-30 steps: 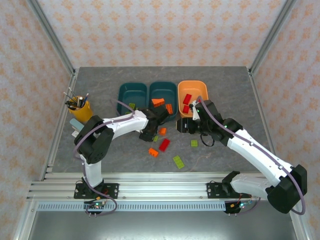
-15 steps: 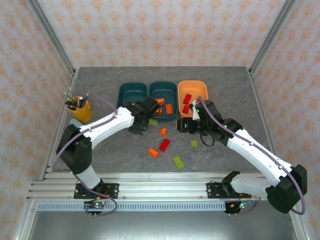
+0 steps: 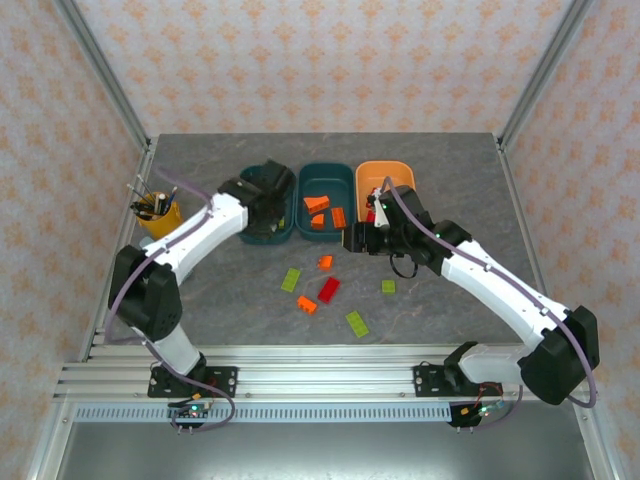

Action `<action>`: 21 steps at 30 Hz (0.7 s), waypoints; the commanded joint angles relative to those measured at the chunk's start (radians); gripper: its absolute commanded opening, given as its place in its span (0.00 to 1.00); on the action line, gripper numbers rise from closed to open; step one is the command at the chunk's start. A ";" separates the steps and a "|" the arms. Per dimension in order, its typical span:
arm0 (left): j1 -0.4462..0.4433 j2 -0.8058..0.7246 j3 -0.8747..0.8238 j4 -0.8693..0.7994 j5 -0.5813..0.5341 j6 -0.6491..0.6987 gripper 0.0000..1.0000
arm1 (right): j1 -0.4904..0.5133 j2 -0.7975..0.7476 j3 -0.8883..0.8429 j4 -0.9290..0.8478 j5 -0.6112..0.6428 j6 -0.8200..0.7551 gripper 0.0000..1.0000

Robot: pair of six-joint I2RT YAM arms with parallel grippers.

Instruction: Sort the legos into containers by color

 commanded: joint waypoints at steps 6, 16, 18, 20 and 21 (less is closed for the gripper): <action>-0.113 0.019 -0.085 -0.008 0.025 0.685 0.72 | 0.002 -0.026 -0.037 -0.006 0.002 0.007 0.59; -0.132 0.099 -0.178 0.043 0.182 1.199 0.75 | 0.002 -0.085 -0.073 -0.048 -0.039 0.004 0.59; -0.132 0.129 -0.168 0.033 0.184 1.227 0.74 | 0.000 -0.113 -0.091 -0.059 -0.043 0.010 0.59; -0.133 0.150 -0.171 0.049 0.218 1.240 0.72 | 0.001 -0.134 -0.105 -0.067 -0.041 0.016 0.60; -0.133 0.164 -0.169 0.049 0.225 1.240 0.71 | 0.000 -0.144 -0.111 -0.067 -0.036 0.020 0.60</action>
